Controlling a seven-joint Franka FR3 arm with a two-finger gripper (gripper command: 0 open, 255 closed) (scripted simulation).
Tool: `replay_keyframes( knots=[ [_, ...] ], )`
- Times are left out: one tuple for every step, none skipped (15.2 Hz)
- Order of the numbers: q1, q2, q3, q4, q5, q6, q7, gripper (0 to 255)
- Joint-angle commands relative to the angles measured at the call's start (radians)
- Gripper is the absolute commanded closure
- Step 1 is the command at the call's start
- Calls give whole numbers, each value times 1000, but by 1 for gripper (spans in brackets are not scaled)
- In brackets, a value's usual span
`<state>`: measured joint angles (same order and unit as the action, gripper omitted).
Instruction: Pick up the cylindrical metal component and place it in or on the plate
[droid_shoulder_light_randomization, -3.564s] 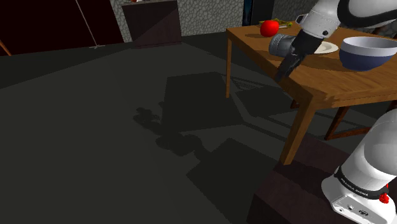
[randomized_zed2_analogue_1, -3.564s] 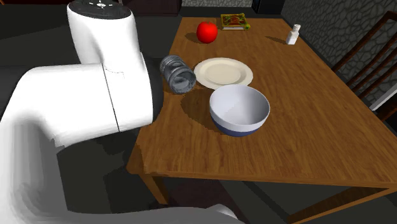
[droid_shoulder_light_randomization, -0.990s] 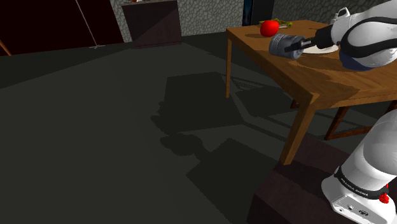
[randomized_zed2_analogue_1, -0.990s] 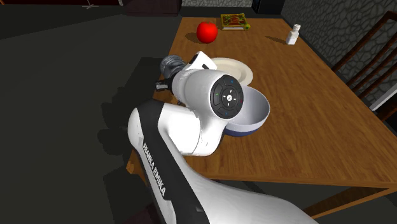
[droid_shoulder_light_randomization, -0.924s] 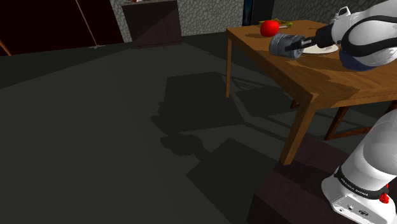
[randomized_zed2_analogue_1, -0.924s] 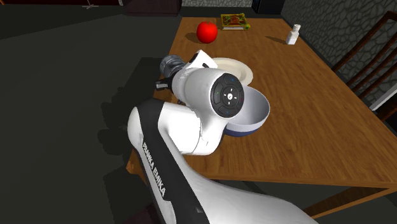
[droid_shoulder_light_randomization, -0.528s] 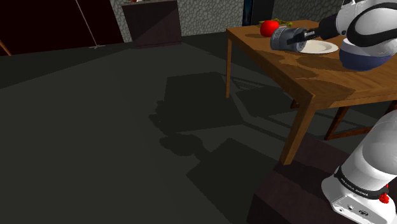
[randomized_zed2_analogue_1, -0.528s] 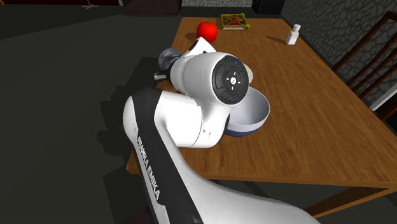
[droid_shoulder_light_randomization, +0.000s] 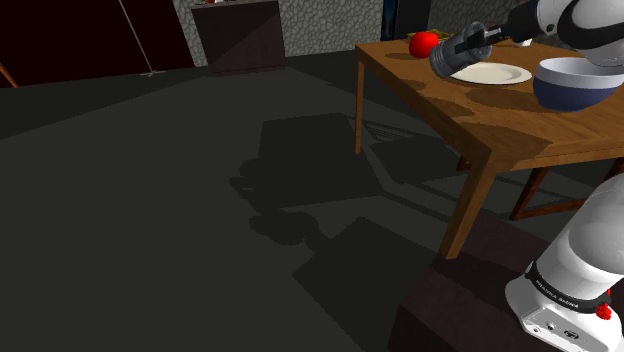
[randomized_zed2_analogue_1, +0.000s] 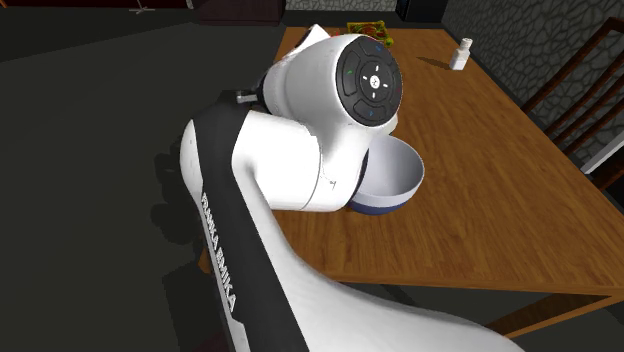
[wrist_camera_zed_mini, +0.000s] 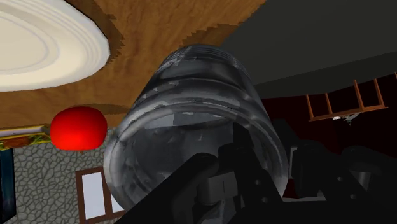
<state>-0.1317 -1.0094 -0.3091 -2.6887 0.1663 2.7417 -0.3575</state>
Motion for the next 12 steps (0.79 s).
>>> replay_keyframes(
  knots=[
    [-2, 3, 7, 22, -1, -18, 7, 255],
    [2, 7, -27, 35, -5, -27, -19, 255],
    [8, 13, -60, 49, -9, -37, -45, 255],
    [14, 18, -93, 64, -13, -47, -71, 255],
    [20, 25, -125, 81, -17, -57, -96, 255],
    [27, 32, -158, 98, -20, -68, -120, 255],
    [36, 39, -190, 117, -23, -79, -145, 255],
    [45, 47, -221, 137, -26, -90, -168, 255],
    [54, 55, -253, 158, -29, -102, -191, 255],
    [65, 63, -284, 181, -31, -113, -214, 255],
    [77, 72, -315, 204, -33, -126, -236, 255],
    [89, 81, -346, 228, -34, -138, -258, 255]
  ],
)
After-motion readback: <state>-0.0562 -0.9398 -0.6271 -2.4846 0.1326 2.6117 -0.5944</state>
